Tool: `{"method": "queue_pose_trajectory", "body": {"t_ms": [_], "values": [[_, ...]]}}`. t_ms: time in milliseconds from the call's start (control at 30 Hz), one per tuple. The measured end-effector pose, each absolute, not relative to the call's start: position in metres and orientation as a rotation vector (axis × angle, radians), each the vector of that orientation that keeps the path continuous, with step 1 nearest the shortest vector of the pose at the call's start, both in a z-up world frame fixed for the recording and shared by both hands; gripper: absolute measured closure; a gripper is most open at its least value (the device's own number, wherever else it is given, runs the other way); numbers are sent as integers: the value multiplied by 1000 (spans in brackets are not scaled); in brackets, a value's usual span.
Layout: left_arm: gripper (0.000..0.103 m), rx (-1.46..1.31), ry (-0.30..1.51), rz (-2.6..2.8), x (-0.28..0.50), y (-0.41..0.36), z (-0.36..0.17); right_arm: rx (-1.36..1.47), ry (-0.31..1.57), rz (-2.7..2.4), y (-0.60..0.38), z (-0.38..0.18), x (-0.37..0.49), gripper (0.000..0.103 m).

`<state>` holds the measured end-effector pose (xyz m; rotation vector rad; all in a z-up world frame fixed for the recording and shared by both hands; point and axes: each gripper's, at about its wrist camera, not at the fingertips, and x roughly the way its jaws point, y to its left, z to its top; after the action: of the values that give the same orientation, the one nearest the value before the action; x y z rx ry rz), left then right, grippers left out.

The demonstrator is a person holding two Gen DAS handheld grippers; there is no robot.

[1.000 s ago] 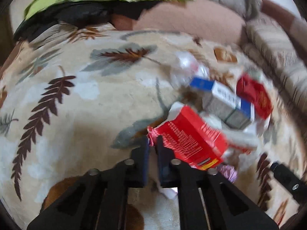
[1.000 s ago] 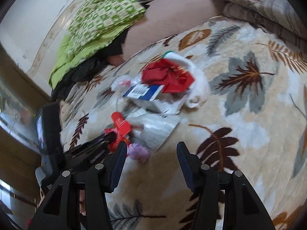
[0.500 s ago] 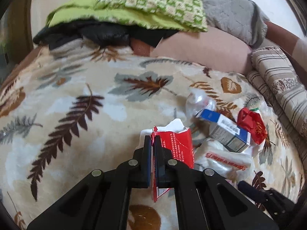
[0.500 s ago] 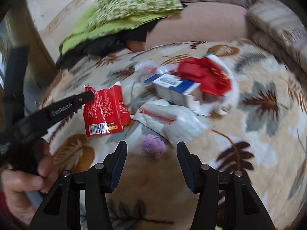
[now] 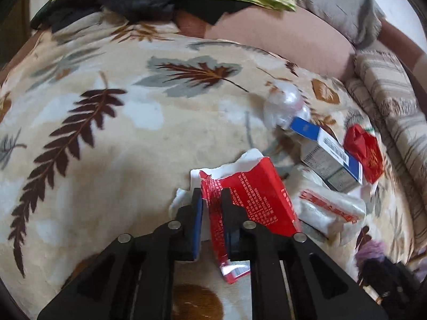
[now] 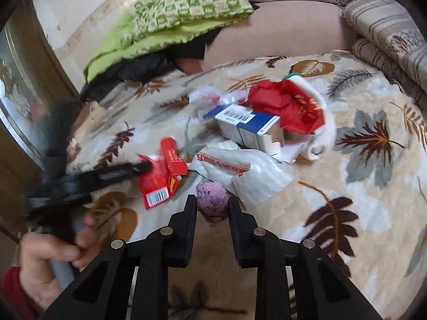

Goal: Collect trash
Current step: 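Grasp the pink crumpled ball with the right tool while the left tool holds the red wrapper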

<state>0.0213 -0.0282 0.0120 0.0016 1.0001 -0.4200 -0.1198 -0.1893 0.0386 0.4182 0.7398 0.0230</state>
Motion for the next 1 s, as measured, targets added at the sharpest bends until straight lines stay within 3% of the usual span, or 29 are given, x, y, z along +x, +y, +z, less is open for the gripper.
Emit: {"method": "queue_pose_trajectory", "body": {"t_ms": [67,467,1000], "values": [[102,22,976,-420,17,-33,15,416,715,19,-192,44,-127,78],[102,50,631,-485,-54,-47,84,429,629,-171,-226,62,-150,78],[102,295,596,-525,-89,-97,68,516,678,-355,-288,47,-175,78]]}}
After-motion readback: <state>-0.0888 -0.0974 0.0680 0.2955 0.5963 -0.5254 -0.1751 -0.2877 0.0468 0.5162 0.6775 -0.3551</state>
